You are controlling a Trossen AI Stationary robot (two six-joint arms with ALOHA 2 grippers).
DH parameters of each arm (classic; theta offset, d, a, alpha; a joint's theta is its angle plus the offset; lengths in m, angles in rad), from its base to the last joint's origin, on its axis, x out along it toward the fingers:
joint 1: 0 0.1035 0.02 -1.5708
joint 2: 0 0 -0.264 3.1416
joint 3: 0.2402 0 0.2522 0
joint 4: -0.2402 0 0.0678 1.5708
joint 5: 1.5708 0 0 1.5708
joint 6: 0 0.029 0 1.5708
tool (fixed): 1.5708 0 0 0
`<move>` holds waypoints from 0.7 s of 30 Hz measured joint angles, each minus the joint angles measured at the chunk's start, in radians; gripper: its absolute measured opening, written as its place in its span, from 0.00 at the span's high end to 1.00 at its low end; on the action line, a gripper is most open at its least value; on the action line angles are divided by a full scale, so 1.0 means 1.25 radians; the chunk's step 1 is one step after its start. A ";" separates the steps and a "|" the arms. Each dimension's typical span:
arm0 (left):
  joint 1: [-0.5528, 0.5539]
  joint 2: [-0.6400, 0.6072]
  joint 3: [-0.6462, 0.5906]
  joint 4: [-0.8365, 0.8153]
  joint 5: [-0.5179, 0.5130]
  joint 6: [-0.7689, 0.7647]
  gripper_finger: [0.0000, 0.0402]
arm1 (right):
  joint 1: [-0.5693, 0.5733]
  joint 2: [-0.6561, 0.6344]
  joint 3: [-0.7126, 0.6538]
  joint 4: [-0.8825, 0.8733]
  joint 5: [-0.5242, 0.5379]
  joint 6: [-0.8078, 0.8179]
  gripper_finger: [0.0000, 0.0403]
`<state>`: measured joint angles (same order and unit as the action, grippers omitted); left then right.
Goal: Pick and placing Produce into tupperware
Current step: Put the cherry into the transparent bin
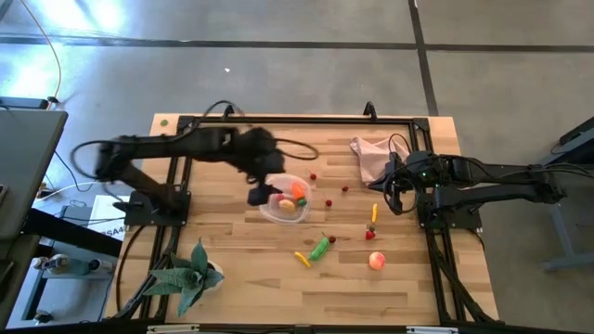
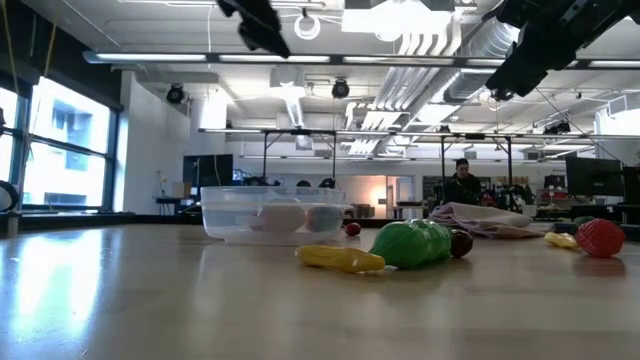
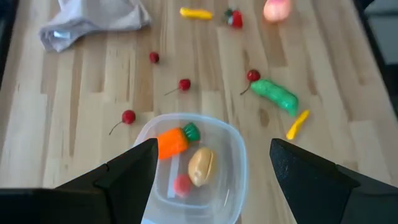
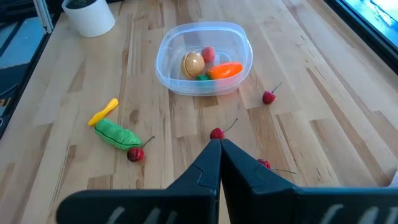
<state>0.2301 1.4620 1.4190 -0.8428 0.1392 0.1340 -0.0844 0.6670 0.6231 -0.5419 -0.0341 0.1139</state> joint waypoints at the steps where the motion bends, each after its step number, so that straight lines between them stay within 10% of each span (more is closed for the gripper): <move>1: 0.005 -0.039 -0.053 0.036 0.002 -0.006 0.25 | 0.000 0.000 0.000 0.000 0.000 -0.001 1.00; 10: 0.051 -0.378 -0.454 0.327 0.005 -0.105 0.25 | 0.000 0.000 0.000 0.000 0.000 0.000 1.00; 21: 0.051 -0.520 -0.537 0.284 0.057 -0.111 0.25 | 0.000 0.000 0.000 0.000 0.000 0.000 1.00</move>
<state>0.2943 0.8118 0.7475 -0.4873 0.2106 -0.0054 -0.0842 0.6674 0.6231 -0.5419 -0.0345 0.1141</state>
